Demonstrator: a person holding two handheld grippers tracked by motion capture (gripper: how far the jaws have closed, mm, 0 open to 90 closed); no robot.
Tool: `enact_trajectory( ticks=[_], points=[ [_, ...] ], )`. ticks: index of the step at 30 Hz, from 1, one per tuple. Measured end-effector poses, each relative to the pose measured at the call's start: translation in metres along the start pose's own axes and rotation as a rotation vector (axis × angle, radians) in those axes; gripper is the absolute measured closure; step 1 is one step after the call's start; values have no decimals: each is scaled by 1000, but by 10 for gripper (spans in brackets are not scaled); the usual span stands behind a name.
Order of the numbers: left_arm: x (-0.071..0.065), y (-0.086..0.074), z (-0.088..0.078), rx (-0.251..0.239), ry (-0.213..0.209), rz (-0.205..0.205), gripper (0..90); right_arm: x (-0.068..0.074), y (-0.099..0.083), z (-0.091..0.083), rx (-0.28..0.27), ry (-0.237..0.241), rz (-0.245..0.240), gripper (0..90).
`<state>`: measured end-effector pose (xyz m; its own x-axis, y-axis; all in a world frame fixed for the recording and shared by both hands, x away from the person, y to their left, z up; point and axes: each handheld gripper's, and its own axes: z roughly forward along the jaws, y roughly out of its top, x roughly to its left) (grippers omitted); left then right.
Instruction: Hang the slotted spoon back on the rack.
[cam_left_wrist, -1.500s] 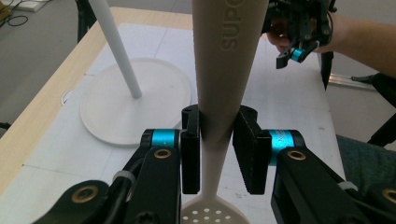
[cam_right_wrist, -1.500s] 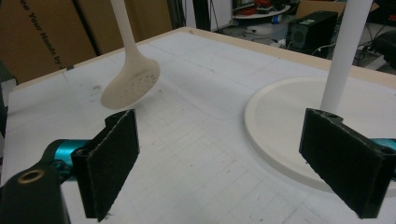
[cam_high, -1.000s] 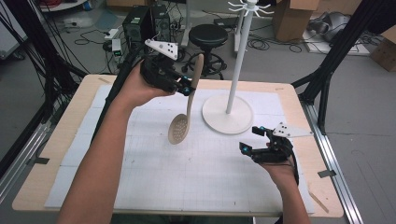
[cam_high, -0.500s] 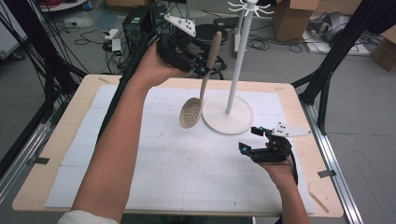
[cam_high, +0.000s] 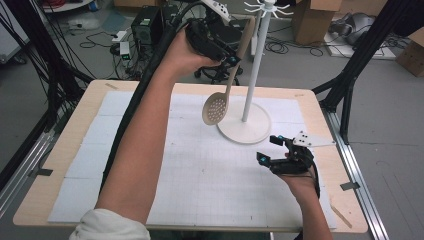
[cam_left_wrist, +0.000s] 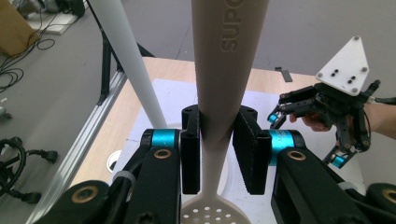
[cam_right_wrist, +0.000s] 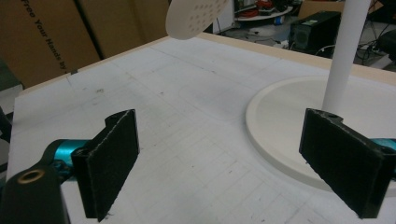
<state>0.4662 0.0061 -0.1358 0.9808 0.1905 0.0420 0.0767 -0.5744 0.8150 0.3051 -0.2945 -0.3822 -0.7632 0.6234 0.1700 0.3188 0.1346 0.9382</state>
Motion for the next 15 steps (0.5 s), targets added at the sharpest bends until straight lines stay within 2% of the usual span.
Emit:
enact_trajectory(
  ticks=[4,7,15],
  points=[
    [5,7,3,20,24,-7,732,-1,0,-1,-7,-2,-5,113],
    [7,11,3,7,31,-15,732,-2,0,-2,-8,-4,4,113],
    [12,19,11,32,47,-29,732,-2,0,-1,-6,1,3,113]
  ],
)
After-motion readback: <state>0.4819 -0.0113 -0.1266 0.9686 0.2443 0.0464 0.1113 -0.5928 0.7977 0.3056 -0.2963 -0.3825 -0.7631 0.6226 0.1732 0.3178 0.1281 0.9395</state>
